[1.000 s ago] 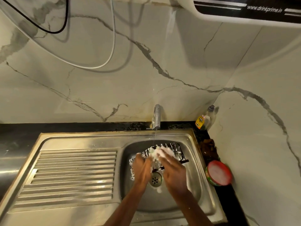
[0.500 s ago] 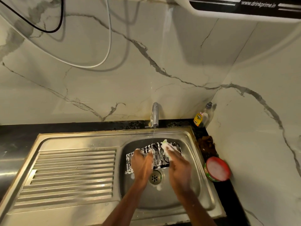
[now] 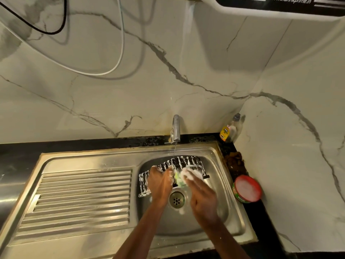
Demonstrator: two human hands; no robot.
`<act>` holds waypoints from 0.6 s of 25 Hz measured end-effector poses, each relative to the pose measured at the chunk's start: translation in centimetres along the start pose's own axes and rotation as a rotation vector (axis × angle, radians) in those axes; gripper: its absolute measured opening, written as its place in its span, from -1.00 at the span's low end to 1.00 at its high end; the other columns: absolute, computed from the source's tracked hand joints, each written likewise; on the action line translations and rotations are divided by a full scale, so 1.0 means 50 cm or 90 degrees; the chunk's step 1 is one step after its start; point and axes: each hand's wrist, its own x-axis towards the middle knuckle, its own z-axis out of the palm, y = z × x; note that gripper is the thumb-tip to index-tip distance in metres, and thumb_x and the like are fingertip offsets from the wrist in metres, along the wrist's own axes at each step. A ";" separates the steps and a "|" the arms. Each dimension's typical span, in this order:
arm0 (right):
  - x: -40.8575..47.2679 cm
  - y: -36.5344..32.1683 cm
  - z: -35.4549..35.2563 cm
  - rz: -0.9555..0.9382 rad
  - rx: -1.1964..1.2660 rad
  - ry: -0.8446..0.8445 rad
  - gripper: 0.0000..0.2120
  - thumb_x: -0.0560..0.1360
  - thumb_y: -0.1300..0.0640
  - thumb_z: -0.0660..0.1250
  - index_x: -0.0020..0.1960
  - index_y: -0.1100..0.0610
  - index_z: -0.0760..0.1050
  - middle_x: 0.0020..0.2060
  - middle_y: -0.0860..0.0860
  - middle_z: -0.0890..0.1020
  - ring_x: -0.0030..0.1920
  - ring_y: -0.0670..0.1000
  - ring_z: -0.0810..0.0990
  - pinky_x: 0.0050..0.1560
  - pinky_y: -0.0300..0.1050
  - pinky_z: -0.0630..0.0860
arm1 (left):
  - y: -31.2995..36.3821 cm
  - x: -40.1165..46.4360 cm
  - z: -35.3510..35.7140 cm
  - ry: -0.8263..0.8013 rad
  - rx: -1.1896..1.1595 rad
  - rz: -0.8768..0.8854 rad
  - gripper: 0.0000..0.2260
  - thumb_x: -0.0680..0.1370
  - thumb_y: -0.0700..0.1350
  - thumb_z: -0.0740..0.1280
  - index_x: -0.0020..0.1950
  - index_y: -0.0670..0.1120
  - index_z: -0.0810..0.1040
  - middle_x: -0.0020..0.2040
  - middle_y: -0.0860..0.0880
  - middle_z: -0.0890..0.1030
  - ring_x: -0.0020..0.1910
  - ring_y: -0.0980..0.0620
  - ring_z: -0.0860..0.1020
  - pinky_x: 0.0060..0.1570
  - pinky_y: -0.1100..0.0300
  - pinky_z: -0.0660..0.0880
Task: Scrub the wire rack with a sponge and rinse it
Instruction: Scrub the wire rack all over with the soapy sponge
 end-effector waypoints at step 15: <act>-0.011 0.011 -0.010 0.009 -0.002 0.025 -0.54 0.45 0.48 0.19 0.26 0.21 0.59 0.29 0.07 0.59 0.20 -0.09 0.63 0.07 -0.21 0.62 | 0.017 -0.006 -0.012 -0.023 -0.081 -0.097 -0.62 0.55 0.07 0.42 -0.13 -0.28 0.57 -0.26 -0.13 0.61 -0.32 -0.06 0.52 -0.29 0.15 0.43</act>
